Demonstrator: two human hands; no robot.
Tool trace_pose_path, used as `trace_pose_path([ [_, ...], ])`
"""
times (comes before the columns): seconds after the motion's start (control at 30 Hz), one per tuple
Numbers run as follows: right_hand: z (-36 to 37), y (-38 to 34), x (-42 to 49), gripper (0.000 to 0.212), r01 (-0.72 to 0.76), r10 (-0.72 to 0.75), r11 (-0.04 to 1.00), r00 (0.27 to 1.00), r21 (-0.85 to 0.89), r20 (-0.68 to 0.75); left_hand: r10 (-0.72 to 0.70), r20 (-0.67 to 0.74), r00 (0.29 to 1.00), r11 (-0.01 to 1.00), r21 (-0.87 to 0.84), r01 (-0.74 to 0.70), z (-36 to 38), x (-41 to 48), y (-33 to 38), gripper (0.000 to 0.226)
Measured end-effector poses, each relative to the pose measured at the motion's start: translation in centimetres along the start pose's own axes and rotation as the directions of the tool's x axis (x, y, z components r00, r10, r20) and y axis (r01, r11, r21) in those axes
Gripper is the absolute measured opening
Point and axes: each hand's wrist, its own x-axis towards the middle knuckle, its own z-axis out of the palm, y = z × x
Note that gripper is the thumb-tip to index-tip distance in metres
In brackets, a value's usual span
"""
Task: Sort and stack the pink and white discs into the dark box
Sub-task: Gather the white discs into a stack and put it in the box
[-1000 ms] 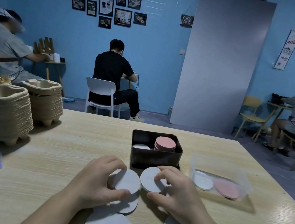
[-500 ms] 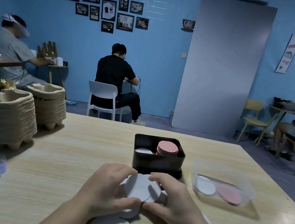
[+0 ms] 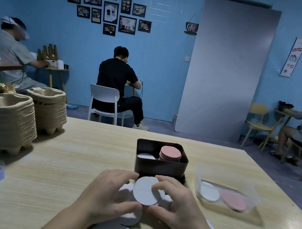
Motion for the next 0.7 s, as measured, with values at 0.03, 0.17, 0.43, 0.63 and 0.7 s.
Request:
trace_pose_path([
  [0.03,-0.03,0.03,-0.01,0.035,0.0,0.0,1.0,1.0,0.009,-0.008,0.004,-0.001,1.0,1.0,0.004,-0.004,0.01,0.02,-0.05,0.065],
  [0.17,0.0,0.01,0.09,0.035,0.007,-0.007,1.0,1.0,0.029,-0.007,0.025,-0.015,1.0,0.999,0.028,-0.025,0.23,0.1,-0.13,0.055],
  [0.43,0.14,-0.34,0.2,0.038,0.018,-0.018,0.998,1.0,0.062,0.007,0.05,0.001,0.999,0.999,0.019,-0.05,0.4,0.24,0.12,0.057],
  [0.63,-0.05,-0.62,0.11,0.037,0.019,-0.019,0.997,1.0,0.08,-0.008,0.066,0.005,0.998,0.997,0.025,-0.067,0.28,0.19,0.23,0.052],
  [0.7,-0.03,-0.6,0.12,0.037,0.01,-0.01,0.998,1.0,0.07,-0.003,0.072,0.009,0.997,0.997,0.029,-0.072,0.34,0.2,0.2,0.05],
])
